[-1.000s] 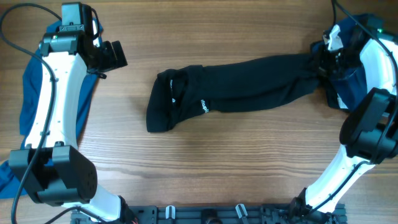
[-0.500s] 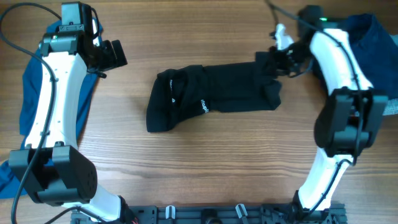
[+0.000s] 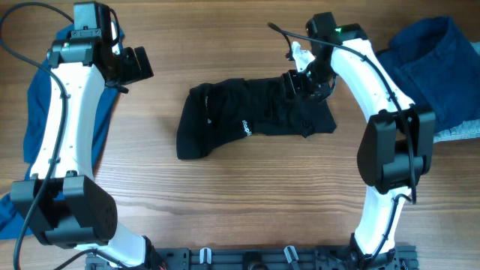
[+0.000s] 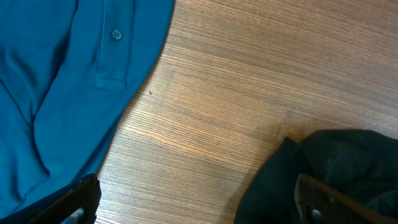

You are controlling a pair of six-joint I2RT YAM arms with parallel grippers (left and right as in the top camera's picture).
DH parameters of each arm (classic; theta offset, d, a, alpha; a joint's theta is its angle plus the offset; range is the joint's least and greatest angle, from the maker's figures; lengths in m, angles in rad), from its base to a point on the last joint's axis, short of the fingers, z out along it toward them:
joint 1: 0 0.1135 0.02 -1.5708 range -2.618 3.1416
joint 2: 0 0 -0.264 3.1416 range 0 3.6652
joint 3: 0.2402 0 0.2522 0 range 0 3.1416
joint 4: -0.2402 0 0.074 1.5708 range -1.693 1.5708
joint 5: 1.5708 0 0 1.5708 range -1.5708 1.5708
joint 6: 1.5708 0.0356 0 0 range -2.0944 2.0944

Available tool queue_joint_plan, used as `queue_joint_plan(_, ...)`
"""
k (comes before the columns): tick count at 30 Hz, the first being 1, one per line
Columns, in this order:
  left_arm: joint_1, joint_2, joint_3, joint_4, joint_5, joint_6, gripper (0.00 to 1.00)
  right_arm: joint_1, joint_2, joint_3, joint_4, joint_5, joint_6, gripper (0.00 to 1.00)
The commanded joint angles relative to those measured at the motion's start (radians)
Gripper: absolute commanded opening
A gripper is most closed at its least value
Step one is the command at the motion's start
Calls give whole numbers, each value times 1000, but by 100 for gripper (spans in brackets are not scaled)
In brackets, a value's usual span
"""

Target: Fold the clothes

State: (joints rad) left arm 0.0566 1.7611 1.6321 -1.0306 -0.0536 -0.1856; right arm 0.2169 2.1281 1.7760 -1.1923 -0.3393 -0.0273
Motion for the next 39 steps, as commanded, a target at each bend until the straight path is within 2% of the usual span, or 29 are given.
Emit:
queue_joint_plan(1,5,-12,8,6,12,-10,100,19,8,-8,-2,-47,5,70)
queue_joint_plan(4,5,-12,8,6,13,-10,100,18,8,-8,6,-14,37,66)
queue_joint_plan(8,5,-12,8,6,13,-10,100,19,8,-12,28,164,90,66)
queue_joint_plan(10,5,-12,8,6,13,-10,100,19,8,-44,68,190,90,66)
queue_joint_plan(16,5,-12,8,6,12,-9,100,20,8,-169,154,123,105,61)
queue_joint_plan(21,5,-12,8,6,12,-10,100,36,8,-192,162,7,53,56)
queue_joint_plan(33,5,-12,8,7,12,-10,100,113,-2,-123,121,-59,83,57)
queue_joint_plan(39,5,-12,8,7,12,-10,100,113,-81,-94,108,-90,116,59)
